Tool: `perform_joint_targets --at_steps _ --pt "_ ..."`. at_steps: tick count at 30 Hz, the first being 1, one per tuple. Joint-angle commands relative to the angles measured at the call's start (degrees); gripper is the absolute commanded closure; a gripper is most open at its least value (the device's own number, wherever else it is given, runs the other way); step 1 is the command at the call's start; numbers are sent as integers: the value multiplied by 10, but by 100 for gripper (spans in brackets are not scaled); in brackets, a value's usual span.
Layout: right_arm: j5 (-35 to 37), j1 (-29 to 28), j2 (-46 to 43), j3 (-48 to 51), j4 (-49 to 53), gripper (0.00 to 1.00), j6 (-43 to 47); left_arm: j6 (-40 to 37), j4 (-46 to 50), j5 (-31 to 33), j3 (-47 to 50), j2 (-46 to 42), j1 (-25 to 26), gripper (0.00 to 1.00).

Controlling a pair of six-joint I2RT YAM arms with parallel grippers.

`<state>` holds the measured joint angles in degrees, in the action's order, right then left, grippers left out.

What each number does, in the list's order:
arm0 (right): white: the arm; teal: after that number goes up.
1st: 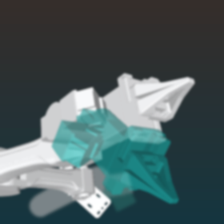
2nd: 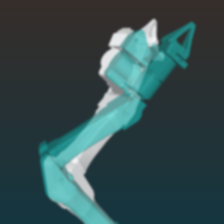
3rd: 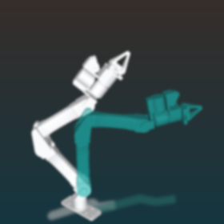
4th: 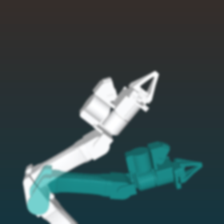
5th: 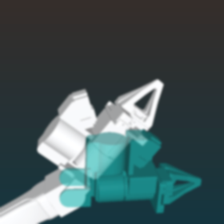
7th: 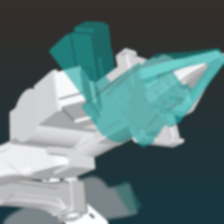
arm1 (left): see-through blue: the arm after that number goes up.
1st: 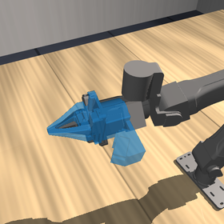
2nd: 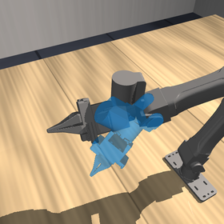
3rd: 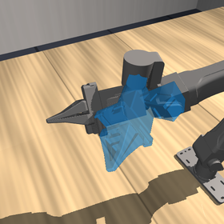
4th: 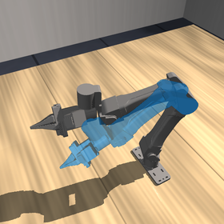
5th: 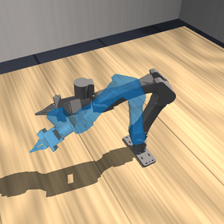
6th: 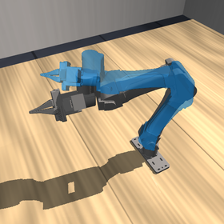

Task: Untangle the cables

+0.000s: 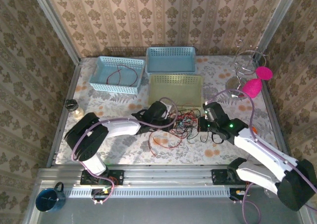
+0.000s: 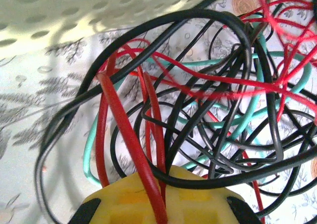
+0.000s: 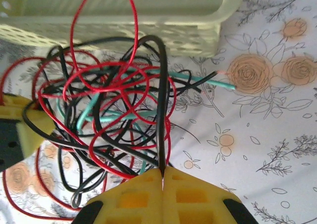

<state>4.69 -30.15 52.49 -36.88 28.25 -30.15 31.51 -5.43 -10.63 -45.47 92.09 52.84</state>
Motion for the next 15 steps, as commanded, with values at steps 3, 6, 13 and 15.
perform_joint_targets --at_steps 3,6,13,15 --pt "32 3 -59 5 55 100 -11 -13 55 40 29 -94 2 100" --pt "47 4 -80 2 69 100 -18 -28 104 67 37 -137 -4 100" --pt "64 5 -95 -22 88 100 -16 -35 149 73 83 -230 -65 100" --pt "65 5 -99 -28 91 100 -15 -36 155 67 97 -253 -83 100"
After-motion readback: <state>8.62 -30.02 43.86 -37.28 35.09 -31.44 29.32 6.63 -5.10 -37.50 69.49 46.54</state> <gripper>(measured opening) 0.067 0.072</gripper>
